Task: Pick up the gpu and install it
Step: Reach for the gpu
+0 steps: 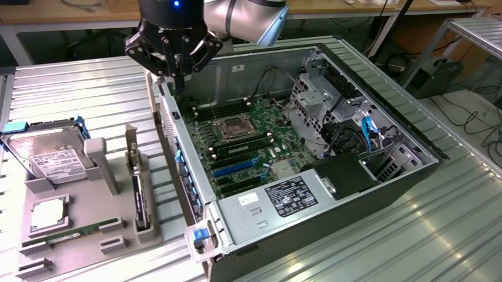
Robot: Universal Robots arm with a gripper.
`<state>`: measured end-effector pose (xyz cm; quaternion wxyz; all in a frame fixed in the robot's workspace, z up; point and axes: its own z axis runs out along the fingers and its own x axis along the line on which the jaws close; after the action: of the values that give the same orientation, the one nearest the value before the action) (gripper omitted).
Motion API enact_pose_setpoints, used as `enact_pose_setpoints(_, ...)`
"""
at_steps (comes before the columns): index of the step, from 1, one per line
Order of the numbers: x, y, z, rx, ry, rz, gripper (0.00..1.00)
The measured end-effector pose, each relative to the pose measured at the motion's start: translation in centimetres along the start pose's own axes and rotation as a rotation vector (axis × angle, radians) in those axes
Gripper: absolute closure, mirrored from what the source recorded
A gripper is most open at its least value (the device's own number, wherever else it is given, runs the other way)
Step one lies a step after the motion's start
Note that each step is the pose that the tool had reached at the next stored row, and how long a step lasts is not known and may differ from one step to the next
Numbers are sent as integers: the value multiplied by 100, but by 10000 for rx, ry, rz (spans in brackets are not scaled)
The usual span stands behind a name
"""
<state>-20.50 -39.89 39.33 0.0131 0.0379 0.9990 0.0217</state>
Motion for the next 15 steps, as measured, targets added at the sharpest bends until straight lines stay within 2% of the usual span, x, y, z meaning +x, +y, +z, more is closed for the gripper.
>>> enact_pose_setpoints(15, 54, -4, -2, 0, 0, 0, 89)
